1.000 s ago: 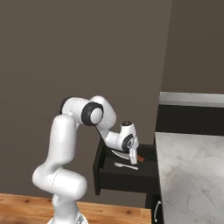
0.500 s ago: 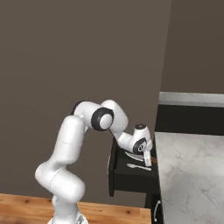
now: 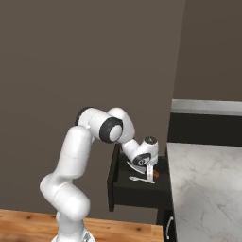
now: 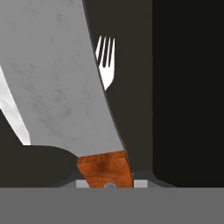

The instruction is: Pick up the metallic utensils from the counter and place them in the open drawer. Make sure not to pick up any wooden utensils.

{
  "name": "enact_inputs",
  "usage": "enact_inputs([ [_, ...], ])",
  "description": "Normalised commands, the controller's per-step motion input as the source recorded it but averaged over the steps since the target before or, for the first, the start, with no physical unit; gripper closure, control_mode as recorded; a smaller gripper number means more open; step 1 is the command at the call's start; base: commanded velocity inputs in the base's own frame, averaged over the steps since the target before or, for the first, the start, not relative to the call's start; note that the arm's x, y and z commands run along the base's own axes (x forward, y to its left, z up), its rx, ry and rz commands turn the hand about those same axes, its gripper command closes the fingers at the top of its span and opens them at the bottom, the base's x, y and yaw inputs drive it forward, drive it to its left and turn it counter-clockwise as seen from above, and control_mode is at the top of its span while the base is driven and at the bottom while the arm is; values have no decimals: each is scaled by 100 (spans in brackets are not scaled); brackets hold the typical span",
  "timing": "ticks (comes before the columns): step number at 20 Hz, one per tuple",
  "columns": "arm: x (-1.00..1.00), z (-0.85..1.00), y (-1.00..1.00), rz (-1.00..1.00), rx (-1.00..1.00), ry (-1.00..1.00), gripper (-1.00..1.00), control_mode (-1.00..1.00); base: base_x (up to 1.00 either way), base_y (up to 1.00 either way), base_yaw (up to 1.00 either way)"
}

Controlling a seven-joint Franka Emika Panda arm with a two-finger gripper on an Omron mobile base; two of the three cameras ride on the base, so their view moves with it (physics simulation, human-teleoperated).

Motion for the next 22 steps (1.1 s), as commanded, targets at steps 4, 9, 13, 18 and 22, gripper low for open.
enact_inputs([
  [4, 0, -63, 100, -2, 0, -7, 100, -100, 0, 0, 0],
  [9, -1, -88, 100, -1, 0, 0, -100, -100, 0, 0, 0],
  [13, 0, -59, 80, 0, 0, 0, -100, -100, 0, 0, 0],
  [18, -1, -17, 22, 0, 0, 0, -100, -100, 0, 0, 0],
  [22, -5, 8, 3, 0, 0, 0, -100, -100, 0, 0, 0],
])
